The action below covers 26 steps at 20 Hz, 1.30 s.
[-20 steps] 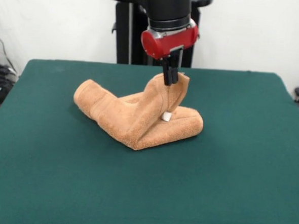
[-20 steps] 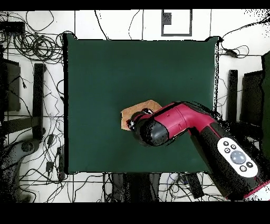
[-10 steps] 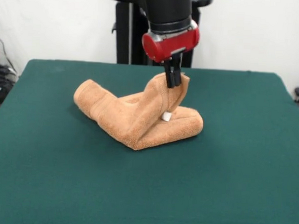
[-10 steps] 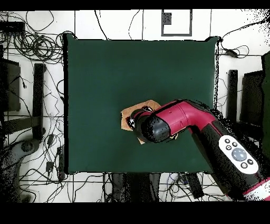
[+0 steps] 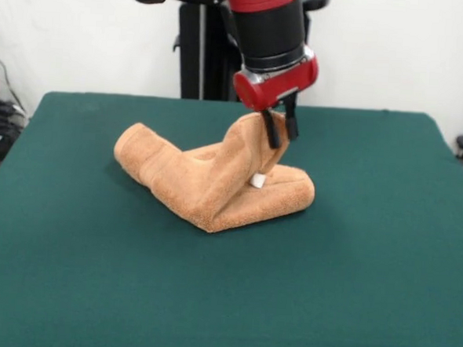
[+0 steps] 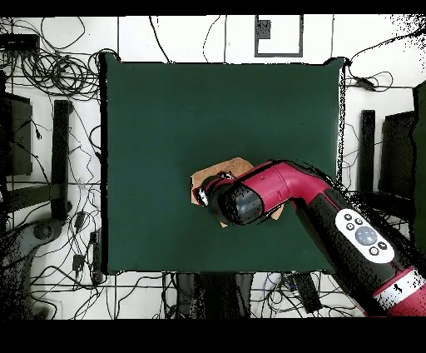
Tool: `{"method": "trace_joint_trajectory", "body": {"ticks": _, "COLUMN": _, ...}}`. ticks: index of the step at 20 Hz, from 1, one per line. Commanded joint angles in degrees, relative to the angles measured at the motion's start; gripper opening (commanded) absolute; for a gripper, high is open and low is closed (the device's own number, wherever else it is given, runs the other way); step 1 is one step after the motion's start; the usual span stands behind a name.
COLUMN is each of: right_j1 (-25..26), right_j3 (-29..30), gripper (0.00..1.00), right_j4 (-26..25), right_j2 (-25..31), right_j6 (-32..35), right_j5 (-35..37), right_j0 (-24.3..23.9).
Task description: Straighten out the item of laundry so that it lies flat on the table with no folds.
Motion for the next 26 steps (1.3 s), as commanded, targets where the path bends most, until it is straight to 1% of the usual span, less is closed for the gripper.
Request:
{"method": "trace_joint_trajectory", "body": {"ticks": 1, "right_j1": -0.07, "right_j3": 0.09, "gripper": 1.00, "right_j4": -2.47, "right_j2": -1.21, "right_j6": -4.30, "right_j5": -4.27, "right_j0": 0.72}}
{"method": "trace_joint_trajectory", "body": {"ticks": 9, "right_j1": -0.49, "right_j3": 0.47, "gripper": 1.00, "right_j4": -1.86, "right_j2": -1.79, "right_j6": -3.26, "right_j5": -5.16, "right_j0": 0.70}}
{"method": "trace_joint_trajectory", "body": {"ticks": 13, "right_j1": 1.65, "right_j3": -0.70, "gripper": 1.00, "right_j4": -0.01, "right_j2": -0.39, "right_j6": -9.15, "right_j5": -0.48, "right_j0": 0.72}}
{"method": "trace_joint_trajectory", "body": {"ticks": 14, "right_j1": 2.36, "right_j3": -0.94, "gripper": 1.00, "right_j4": 0.04, "right_j2": 0.18, "right_j6": -11.63, "right_j5": 0.77, "right_j0": 0.75}}
{"method": "trace_joint_trajectory", "body": {"ticks": 17, "right_j1": 3.56, "right_j3": 0.24, "gripper": 1.00, "right_j4": 0.93, "right_j2": 1.85, "right_j6": -15.84, "right_j5": 2.49, "right_j0": -0.61}}
{"method": "trace_joint_trajectory", "body": {"ticks": 19, "right_j1": 2.79, "right_j3": 1.36, "gripper": 1.00, "right_j4": 2.10, "right_j2": 3.03, "right_j6": -18.36, "right_j5": 4.76, "right_j0": -1.51}}
{"method": "trace_joint_trajectory", "body": {"ticks": 23, "right_j1": 0.86, "right_j3": 4.71, "gripper": 1.00, "right_j4": 3.35, "right_j2": 4.94, "right_j6": -18.97, "right_j5": 5.95, "right_j0": -3.28}}
{"method": "trace_joint_trajectory", "body": {"ticks": 26, "right_j1": 0.84, "right_j3": 5.98, "gripper": 1.00, "right_j4": 3.55, "right_j2": 5.73, "right_j6": -19.09, "right_j5": 6.49, "right_j0": -4.21}}
